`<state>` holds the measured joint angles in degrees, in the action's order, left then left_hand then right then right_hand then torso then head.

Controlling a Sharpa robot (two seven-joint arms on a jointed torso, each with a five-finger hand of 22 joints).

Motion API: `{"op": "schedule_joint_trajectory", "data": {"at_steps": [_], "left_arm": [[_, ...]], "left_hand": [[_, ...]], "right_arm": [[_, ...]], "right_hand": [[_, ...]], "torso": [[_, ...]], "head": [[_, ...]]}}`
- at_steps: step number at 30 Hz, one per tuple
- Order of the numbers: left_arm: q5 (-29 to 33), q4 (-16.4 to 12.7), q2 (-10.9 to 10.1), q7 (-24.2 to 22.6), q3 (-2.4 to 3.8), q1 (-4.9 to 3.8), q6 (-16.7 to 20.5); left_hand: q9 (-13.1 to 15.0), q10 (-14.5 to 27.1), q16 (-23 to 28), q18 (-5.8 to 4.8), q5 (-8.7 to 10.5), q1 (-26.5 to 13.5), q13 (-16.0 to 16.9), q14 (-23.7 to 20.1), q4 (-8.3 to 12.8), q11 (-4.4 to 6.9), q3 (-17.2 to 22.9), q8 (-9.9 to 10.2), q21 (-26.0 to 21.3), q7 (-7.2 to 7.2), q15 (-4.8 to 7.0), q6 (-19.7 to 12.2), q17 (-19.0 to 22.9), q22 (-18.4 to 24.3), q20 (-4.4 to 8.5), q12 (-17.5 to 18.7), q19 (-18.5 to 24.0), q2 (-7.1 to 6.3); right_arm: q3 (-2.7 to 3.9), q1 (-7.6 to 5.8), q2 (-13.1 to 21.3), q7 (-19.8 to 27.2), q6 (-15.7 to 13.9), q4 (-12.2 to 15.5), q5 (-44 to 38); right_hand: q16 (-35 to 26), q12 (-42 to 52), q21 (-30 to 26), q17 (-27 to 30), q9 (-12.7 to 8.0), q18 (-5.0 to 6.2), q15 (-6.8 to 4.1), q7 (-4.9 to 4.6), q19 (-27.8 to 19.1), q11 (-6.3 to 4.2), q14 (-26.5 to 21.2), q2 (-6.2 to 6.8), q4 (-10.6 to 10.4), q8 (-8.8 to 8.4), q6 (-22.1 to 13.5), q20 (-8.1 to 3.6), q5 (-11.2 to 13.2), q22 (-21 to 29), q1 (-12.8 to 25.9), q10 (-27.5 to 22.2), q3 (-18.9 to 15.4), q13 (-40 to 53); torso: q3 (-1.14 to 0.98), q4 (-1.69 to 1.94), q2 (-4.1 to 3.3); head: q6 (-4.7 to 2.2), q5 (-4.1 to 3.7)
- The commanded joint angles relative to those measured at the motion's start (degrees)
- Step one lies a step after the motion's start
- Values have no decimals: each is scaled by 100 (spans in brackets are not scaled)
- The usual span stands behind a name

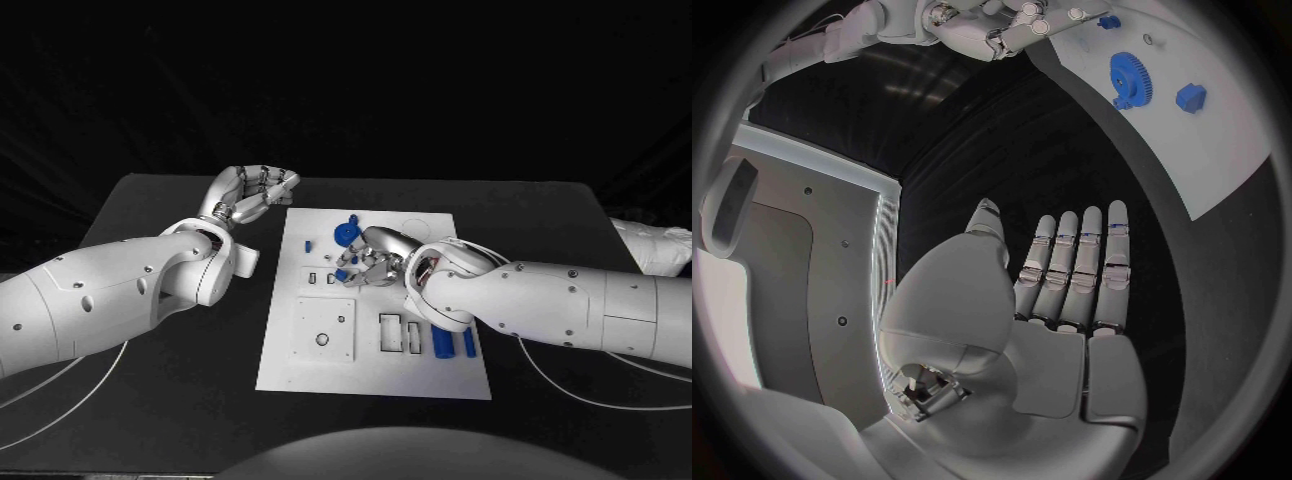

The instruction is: Assemble the parts on the task board

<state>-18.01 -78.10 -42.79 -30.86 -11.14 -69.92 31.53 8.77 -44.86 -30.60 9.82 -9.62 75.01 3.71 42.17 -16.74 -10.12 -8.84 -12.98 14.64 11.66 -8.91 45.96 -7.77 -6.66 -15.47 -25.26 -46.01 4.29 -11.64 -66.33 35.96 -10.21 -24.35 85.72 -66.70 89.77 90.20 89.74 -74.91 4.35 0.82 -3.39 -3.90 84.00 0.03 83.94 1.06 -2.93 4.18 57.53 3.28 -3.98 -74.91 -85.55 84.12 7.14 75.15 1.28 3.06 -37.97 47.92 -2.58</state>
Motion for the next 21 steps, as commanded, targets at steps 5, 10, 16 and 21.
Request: {"op": "schedule_joint_trajectory", "data": {"at_steps": [5,10,16,21], "left_arm": [[-25,-3,12,-55,5,-4,-57],[-25,-1,10,-55,5,-4,-55],[-25,1,15,-55,5,-3,-56],[-25,-4,10,-55,5,-3,-55]], "left_hand": [[5,-36,38,67,-30,46,-1,-53,6,12,-37,-29,-22,68,-7,-38,-9,5,-20,36,-22,-1],[5,-36,38,67,-30,46,-1,-53,6,12,-37,-29,-22,68,-7,-38,-9,5,-20,36,-22,-1],[5,-36,38,67,-30,46,-1,-53,6,12,-37,-29,-22,68,-7,-38,-9,5,-20,36,-22,-1],[5,-36,38,67,-30,46,-1,-53,6,12,-37,-29,-22,68,-7,-38,-9,5,-20,36,-22,-1]], "right_arm": [[4,-3,-18,72,364,-26,-359],[4,-3,-22,65,368,-32,-388],[4,-3,-45,66,362,-57,-405],[4,-3,-61,75,336,-81,-427]], "right_hand": [[23,-20,26,-1509,-10,-82,-44,42,600,-51,606,-17,12,-28,-6,-40,-32,-1509,-66,588,17,1485],[23,-20,26,-1509,-12,-82,-46,42,600,-53,606,-17,16,-32,-12,-43,-34,-1509,-70,588,19,1485],[23,-20,26,-1509,-15,-82,-50,43,600,-56,606,-23,24,-37,-20,-47,-41,-1509,-80,588,26,1485],[23,-20,26,-1509,-20,-82,-55,41,600,-59,606,-35,31,-45,-36,-54,-50,-1509,-90,588,37,1485]], "torso": [[1,-1,1],[1,-1,0],[0,-8,1],[-1,-3,-2]], "head": [[-1,1],[-1,1],[0,2],[-6,3]]}}
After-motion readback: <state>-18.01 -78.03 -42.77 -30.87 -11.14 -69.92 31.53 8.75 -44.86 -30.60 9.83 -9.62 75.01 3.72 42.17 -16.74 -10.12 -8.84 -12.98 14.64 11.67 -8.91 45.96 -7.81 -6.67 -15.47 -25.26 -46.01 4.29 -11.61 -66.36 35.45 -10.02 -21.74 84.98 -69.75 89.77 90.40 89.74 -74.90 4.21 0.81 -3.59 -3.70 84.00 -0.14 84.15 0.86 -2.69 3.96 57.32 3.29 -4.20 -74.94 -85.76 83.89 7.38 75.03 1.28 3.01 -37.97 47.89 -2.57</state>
